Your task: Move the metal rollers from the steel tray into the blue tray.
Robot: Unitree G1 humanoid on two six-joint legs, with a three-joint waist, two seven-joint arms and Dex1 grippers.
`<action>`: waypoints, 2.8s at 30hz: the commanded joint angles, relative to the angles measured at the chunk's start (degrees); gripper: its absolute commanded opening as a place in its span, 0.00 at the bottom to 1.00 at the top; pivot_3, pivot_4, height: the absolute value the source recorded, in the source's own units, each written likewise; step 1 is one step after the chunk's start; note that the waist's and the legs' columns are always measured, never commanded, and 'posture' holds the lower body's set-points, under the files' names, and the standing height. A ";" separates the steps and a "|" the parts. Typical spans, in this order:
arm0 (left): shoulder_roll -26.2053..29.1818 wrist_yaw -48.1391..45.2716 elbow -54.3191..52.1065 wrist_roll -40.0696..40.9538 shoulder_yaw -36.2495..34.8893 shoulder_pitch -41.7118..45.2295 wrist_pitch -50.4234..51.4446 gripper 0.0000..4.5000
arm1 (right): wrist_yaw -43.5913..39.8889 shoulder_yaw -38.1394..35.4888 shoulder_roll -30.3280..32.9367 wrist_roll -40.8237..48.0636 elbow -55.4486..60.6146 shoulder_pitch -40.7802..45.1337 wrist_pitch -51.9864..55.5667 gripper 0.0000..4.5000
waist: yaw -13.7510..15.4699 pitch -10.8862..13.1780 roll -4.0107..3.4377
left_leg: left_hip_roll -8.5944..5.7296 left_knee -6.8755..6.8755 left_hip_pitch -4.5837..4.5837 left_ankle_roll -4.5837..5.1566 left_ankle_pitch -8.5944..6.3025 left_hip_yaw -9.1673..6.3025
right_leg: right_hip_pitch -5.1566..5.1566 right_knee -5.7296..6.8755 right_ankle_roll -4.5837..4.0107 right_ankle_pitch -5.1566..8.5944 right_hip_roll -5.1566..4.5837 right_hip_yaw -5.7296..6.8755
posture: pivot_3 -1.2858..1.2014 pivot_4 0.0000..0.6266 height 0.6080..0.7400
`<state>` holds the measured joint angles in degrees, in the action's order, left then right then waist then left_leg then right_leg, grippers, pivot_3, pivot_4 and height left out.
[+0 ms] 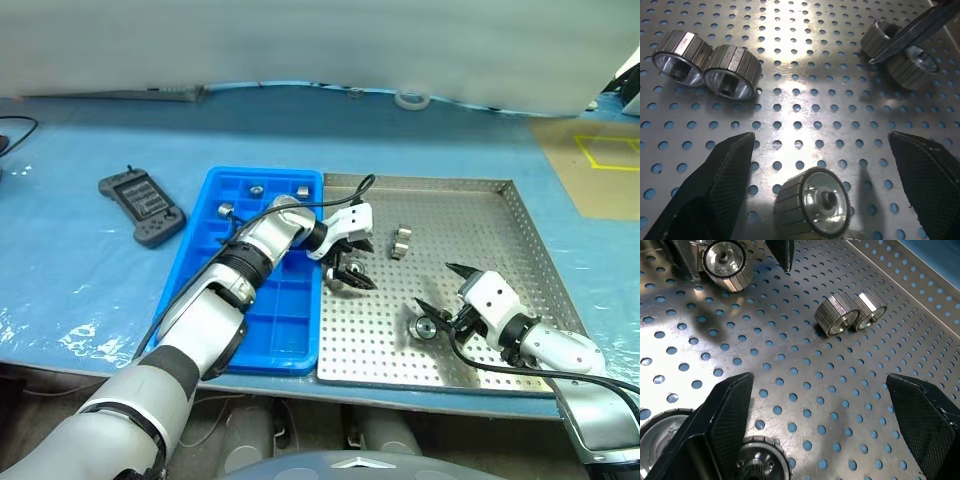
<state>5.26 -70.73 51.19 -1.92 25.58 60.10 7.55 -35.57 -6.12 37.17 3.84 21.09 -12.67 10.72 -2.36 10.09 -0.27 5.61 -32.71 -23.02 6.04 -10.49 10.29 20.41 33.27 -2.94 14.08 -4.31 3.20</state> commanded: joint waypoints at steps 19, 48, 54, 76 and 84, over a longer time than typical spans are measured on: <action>5.87 4.23 11.51 -16.17 6.37 4.49 -15.86 1.00 | 2.23 -1.14 0.15 -1.16 3.10 -1.42 1.28 1.00 | -3.31 -0.08 0.19 | 0.05 0.04 0.10 0.03 -0.04 -0.02 | -0.04 -0.19 0.01 0.00 0.01 0.04 | 0.36 0.24 1.00; 9.92 -0.81 -14.49 -8.56 0.62 1.98 23.84 1.00 | 3.60 5.55 -2.91 -3.32 5.56 1.61 6.25 1.00 | -1.18 0.03 0.30 | 0.16 0.29 -0.08 0.00 -0.03 -0.03 | 0.61 -0.34 -0.14 -0.38 -0.08 0.09 | 0.39 0.24 1.00; 8.66 0.86 -10.43 -9.39 1.85 2.42 26.12 1.00 | 4.29 7.33 -4.19 -4.25 4.16 3.31 6.00 1.00 | -1.42 0.03 0.28 | 0.16 0.28 -0.03 -0.06 -0.06 -0.03 | 0.57 -0.34 -0.14 -0.39 -0.08 0.09 | 0.39 0.24 1.00; 4.58 0.37 -3.30 -12.16 5.11 0.16 24.32 0.96 | 7.61 6.90 -6.22 -6.28 0.51 0.66 0.96 1.00 | -1.70 -0.28 -0.02 | 0.15 0.36 1.03 -0.34 -0.23 -0.05 | -0.34 -0.59 0.36 -0.09 -0.07 0.07 | 0.36 0.24 1.00; 4.54 -0.41 -4.67 -12.08 5.03 -1.86 25.04 0.65 | 8.13 7.50 -6.50 -6.76 0.83 0.87 1.24 1.00 | -1.67 -0.46 -0.22 | 0.14 0.43 1.01 -0.36 -0.25 -0.05 | -0.32 -0.64 0.40 -0.06 -0.07 0.07 | 0.36 0.24 1.00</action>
<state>10.18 -69.73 44.08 -13.90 28.67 62.24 31.22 -27.75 1.41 30.83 -2.54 21.17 -11.50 12.13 -4.02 9.63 -0.49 5.75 -32.26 -22.01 5.67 -10.75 10.24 20.09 32.61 -2.52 14.03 -4.39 3.26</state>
